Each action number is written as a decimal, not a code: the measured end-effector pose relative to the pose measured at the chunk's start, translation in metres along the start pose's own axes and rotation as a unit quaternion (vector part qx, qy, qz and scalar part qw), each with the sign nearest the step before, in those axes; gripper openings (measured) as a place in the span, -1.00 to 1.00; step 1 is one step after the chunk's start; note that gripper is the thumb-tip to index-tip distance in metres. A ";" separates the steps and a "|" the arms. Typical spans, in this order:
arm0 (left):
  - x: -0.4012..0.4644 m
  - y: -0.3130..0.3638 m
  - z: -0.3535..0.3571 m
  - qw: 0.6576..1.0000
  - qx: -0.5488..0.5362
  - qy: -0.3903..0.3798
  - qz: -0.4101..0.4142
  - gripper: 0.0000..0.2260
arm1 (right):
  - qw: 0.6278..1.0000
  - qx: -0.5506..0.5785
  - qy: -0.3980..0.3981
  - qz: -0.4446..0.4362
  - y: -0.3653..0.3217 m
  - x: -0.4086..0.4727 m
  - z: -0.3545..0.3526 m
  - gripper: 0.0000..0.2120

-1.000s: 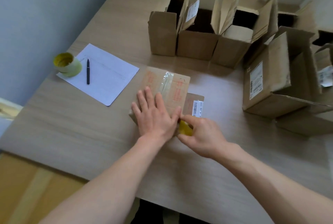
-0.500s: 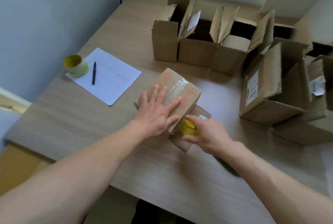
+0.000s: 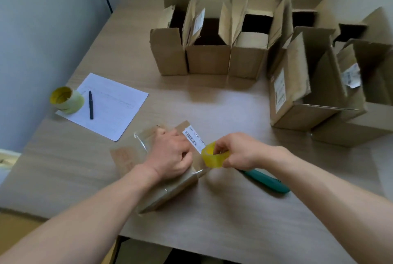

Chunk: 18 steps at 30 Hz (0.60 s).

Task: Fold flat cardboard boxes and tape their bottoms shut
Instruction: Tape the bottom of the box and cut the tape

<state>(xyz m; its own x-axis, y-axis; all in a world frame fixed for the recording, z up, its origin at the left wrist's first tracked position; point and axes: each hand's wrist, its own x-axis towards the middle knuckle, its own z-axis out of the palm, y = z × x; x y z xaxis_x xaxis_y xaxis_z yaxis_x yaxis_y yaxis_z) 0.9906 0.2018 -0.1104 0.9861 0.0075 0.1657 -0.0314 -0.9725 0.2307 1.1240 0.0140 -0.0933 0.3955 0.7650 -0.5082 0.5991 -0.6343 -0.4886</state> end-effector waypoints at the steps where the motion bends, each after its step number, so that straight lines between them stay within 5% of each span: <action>1: 0.000 -0.001 0.001 1.000 -0.008 0.005 0.014 -0.77 | 0.998 -0.049 0.026 -0.007 -0.003 0.003 -0.001 -0.72; 7: 0.002 -0.011 0.001 0.995 -0.088 -0.031 -0.025 -0.63 | 0.965 -0.164 0.184 -0.089 -0.033 0.019 -0.004 -0.91; 13: 0.017 -0.005 0.007 0.987 -0.085 -0.050 -0.128 -0.41 | 0.963 -0.149 0.214 -0.071 -0.039 0.012 -0.011 -0.87; 18: 0.034 0.001 0.007 0.976 -0.042 -0.119 -0.179 -0.54 | 0.958 -0.142 0.239 -0.066 -0.048 0.012 -0.009 -0.87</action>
<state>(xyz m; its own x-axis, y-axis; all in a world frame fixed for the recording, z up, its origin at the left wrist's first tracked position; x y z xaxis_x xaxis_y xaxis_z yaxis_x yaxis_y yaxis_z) 1.0251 0.1995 -0.1113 0.9458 0.2794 -0.1655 0.3189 -0.8951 0.3116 1.1061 0.0547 -0.0697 0.5371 0.8426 -0.0386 0.8040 -0.5253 -0.2788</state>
